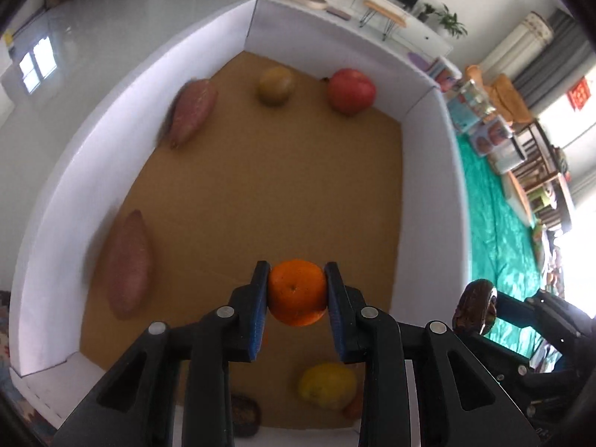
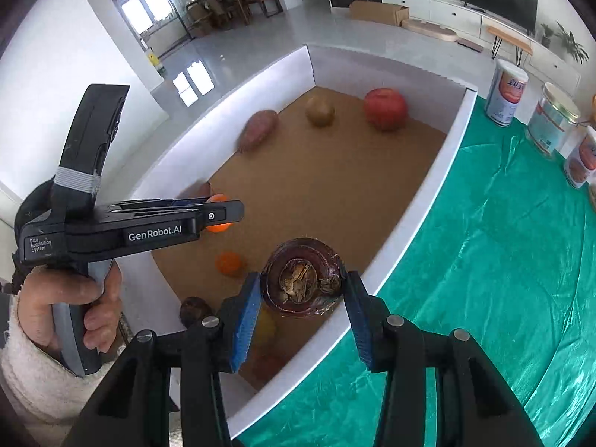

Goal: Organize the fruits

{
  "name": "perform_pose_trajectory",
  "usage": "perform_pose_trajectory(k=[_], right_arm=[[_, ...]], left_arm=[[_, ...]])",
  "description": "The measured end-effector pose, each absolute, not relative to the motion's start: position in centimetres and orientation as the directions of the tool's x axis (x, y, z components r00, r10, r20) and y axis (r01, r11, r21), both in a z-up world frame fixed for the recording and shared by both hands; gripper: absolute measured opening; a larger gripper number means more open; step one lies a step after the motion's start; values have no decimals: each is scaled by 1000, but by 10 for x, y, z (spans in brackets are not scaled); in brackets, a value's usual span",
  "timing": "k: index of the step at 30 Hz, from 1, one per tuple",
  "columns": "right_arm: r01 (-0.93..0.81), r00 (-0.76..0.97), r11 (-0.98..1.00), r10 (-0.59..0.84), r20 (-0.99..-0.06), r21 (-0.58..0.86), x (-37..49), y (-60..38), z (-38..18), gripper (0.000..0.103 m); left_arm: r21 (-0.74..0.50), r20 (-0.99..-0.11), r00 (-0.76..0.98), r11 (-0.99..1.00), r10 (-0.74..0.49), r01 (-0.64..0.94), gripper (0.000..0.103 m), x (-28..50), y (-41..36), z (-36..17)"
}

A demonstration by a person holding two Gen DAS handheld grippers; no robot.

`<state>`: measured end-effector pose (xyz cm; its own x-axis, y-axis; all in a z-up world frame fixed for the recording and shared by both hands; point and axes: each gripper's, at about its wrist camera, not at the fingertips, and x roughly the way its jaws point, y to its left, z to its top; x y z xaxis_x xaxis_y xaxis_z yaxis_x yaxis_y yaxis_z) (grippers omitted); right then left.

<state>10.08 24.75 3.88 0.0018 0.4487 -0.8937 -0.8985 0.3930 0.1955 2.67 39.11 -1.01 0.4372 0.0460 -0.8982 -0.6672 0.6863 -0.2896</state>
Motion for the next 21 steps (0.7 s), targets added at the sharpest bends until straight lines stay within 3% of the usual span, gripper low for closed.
perform_pose_trajectory(k=[2, 3, 5, 6, 10, 13, 15, 17, 19, 21], right_arm=[[-898, 10, 403, 423, -906, 178, 104, 257, 28, 46], [-897, 14, 408, 413, -910, 171, 105, 259, 24, 46], [-892, 4, 411, 420, -907, 187, 110, 263, 21, 46], [-889, 1, 415, 425, -905, 194, 113, 261, 21, 46], [-882, 24, 429, 454, -891, 194, 114, 249, 41, 48], [-877, 62, 445, 481, -875, 182, 114, 239, 65, 60], [-872, 103, 464, 489, -866, 158, 109, 229, 81, 81], [-863, 141, 486, 493, -858, 138, 104, 222, 93, 93], [-852, 167, 506, 501, -849, 131, 97, 212, 100, 95], [-840, 189, 528, 508, -840, 130, 91, 205, 103, 95]], left_arm=[[-259, -909, 410, 675, 71, -691, 38, 25, 397, -19], [-250, -910, 407, 671, 83, -697, 52, 24, 399, -20], [-235, -905, 409, 670, 113, -704, 68, 21, 400, -19], [-224, -901, 413, 675, 131, -703, 72, 20, 398, -17], [-176, -866, 451, 712, 216, -680, 79, 11, 386, 9], [-81, -791, 497, 745, 356, -662, 93, 0, 363, 47], [-15, -718, 532, 755, 448, -655, 101, -12, 342, 73], [44, -651, 552, 753, 520, -657, 102, -20, 326, 91], [33, -618, 582, 758, 528, -652, 102, -29, 317, 99], [-67, -647, 604, 754, 465, -653, 102, -37, 320, 96]])
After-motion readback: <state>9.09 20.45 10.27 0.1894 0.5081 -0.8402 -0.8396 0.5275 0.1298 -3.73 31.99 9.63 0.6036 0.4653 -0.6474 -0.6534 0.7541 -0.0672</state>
